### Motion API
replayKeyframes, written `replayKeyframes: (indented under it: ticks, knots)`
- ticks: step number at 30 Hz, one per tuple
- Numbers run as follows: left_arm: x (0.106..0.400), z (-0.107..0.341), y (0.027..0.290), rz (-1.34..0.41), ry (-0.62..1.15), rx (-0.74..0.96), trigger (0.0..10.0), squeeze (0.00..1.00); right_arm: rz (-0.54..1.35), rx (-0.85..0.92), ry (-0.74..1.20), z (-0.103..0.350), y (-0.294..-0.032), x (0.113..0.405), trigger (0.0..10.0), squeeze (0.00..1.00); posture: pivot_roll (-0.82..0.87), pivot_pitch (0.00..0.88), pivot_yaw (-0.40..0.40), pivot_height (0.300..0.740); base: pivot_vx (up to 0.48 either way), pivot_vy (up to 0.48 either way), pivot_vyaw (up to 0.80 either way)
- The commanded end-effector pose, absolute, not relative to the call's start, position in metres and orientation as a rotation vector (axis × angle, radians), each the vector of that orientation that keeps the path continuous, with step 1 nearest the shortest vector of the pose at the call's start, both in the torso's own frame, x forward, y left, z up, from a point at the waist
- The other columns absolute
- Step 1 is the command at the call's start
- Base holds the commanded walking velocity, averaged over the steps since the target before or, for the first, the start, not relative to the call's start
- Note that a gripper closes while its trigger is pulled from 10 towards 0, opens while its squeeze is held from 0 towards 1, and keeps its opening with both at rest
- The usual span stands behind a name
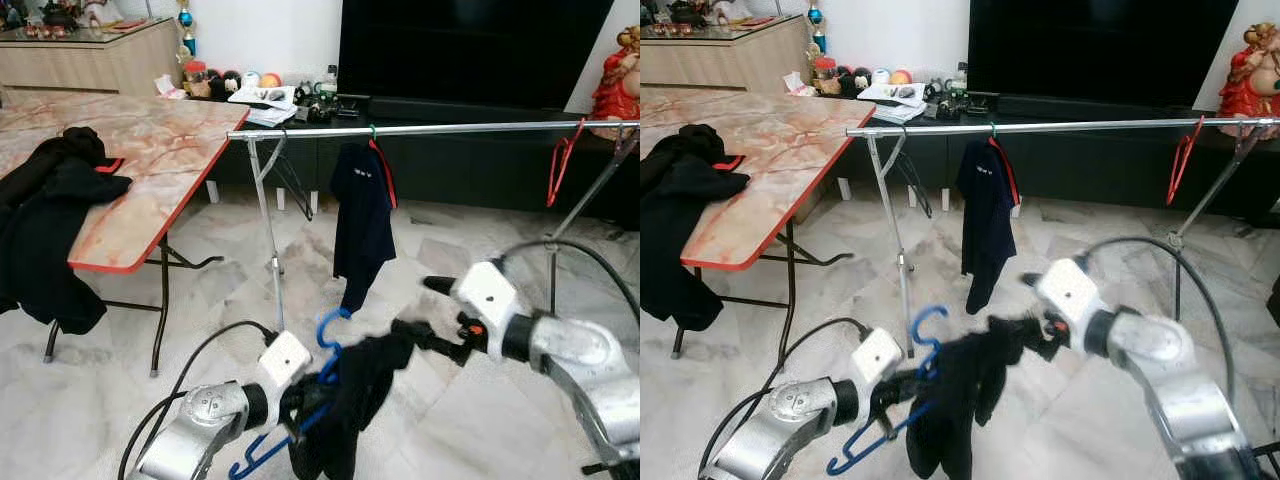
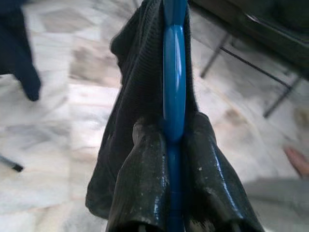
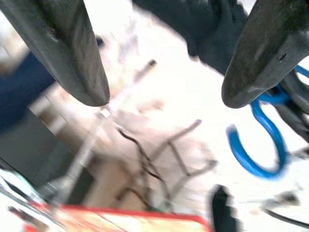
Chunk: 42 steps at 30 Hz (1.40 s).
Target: Hang hanger
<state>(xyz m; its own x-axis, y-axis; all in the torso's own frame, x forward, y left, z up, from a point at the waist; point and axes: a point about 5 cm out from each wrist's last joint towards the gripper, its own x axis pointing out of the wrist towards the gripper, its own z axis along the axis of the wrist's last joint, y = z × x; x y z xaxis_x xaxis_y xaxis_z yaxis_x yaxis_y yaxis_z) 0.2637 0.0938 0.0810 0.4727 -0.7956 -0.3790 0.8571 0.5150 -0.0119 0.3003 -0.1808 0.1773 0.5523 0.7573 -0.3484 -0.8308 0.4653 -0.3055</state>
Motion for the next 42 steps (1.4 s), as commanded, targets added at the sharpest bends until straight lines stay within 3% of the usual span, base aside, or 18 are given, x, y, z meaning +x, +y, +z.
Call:
replayKeyframes:
  ticks: [1,11,12,13,14,17,18,26,42]
  knots:
    - [0.265,0.09,0.089,-1.093,0.318,0.236,10.0,0.0,1.087,-0.512,0.212,0.173,-0.18,0.298,10.0,0.0,0.02,0.0,-0.021,0.74,0.0,0.0,0.0]
    - [0.265,0.088,0.082,-1.233,0.359,0.318,10.0,0.0,1.349,-0.625,0.401,0.153,-0.192,0.291,10.0,0.0,0.03,0.0,-0.06,0.74,0.0,0.0,0.0]
    - [0.265,0.088,0.081,-1.24,0.362,0.332,10.0,0.0,1.366,-0.628,0.417,0.15,-0.195,0.292,10.0,0.17,0.03,0.0,-0.061,0.74,0.0,0.0,0.0]
    - [0.266,0.087,0.08,-1.247,0.363,0.342,10.0,0.0,1.383,-0.621,0.423,0.149,-0.196,0.292,10.0,0.84,0.03,0.0,-0.065,0.74,0.0,0.0,0.0]
    - [0.266,0.087,0.079,-1.261,0.365,0.349,10.0,0.0,1.41,-0.599,0.425,0.148,-0.197,0.293,10.0,1.0,0.03,0.0,-0.069,0.74,0.0,0.0,0.0]
    - [0.265,0.088,0.077,-1.28,0.367,0.35,10.0,0.0,1.418,-0.61,0.436,0.144,-0.198,0.295,10.0,1.0,0.03,0.0,-0.073,0.74,0.0,0.0,0.0]
    - [0.265,0.089,0.075,-1.299,0.366,0.364,10.0,0.0,1.427,-0.661,0.471,0.137,-0.199,0.296,10.0,0.0,0.03,0.0,-0.081,0.74,0.0,0.0,0.0]
    - [0.266,0.093,0.068,-1.345,0.343,0.381,10.0,0.0,1.541,-0.682,0.506,0.124,-0.196,0.294,10.0,0.0,0.03,0.0,-0.085,0.74,0.0,0.0,0.0]
    - [0.263,0.101,0.056,-1.392,0.306,0.389,10.0,0.0,1.488,-0.71,0.462,0.105,-0.182,0.308,10.0,0.0,0.05,0.0,-0.082,0.74,0.0,0.0,0.0]
